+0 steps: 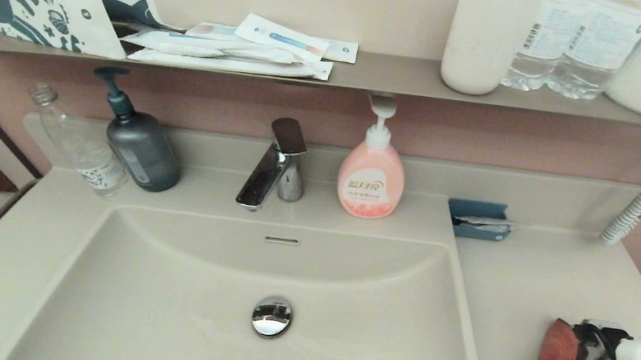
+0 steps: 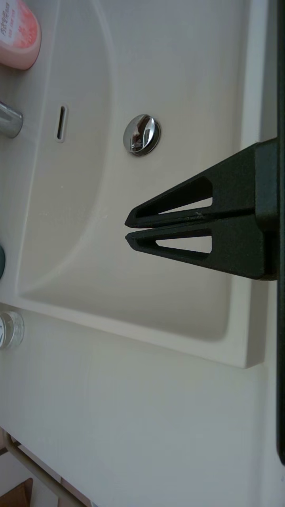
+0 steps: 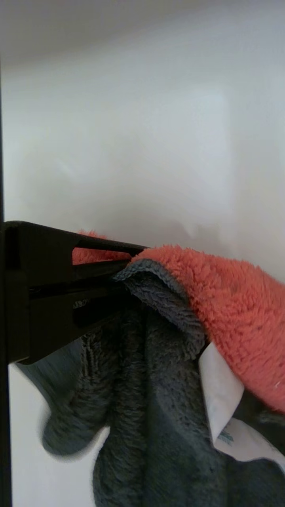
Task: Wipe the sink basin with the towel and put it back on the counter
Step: Wipe the sink
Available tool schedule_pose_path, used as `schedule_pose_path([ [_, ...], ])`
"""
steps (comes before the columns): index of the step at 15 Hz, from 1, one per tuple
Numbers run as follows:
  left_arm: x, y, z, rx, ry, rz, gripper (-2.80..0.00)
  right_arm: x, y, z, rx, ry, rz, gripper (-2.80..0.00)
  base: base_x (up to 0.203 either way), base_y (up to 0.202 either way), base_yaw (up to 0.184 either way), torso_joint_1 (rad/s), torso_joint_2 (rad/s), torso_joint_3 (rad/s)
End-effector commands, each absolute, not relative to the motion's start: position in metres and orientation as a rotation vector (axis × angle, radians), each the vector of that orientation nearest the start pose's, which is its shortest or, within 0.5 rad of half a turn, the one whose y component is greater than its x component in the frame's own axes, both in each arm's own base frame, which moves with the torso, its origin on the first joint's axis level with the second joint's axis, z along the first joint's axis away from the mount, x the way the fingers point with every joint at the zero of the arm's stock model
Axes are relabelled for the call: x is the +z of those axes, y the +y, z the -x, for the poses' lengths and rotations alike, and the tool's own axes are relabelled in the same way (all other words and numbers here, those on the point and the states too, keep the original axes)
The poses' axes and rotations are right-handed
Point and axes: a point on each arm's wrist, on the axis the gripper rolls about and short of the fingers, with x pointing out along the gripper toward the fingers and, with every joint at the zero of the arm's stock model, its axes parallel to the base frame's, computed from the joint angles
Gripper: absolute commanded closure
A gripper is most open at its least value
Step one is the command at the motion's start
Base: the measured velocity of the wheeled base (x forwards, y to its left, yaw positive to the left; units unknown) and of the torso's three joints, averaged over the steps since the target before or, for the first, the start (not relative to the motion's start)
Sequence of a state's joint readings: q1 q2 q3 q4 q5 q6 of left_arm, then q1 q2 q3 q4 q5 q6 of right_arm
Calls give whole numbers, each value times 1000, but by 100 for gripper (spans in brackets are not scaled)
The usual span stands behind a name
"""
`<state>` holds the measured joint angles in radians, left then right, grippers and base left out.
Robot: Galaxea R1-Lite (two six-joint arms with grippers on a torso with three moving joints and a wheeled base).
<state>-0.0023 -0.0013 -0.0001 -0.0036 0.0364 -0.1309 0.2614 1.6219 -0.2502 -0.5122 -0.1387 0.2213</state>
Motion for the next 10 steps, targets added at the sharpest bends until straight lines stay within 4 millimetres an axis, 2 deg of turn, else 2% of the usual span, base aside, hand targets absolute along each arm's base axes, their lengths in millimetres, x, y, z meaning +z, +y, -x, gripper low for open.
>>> schedule_pose_path([
  [1, 76, 1, 23, 35, -6, 132, 0, 71, 55, -181, 50, 815, -44, 0, 0, 0, 0, 0, 0, 0],
  [5, 76, 1, 23, 35, -7, 132, 0, 81, 63, -204, 32, 756, -83, 0, 0, 0, 0, 0, 0, 0],
  [10, 76, 1, 23, 35, -6, 132, 0, 88, 74, -249, -48, 683, -75, 0, 0, 0, 0, 0, 0, 0],
])
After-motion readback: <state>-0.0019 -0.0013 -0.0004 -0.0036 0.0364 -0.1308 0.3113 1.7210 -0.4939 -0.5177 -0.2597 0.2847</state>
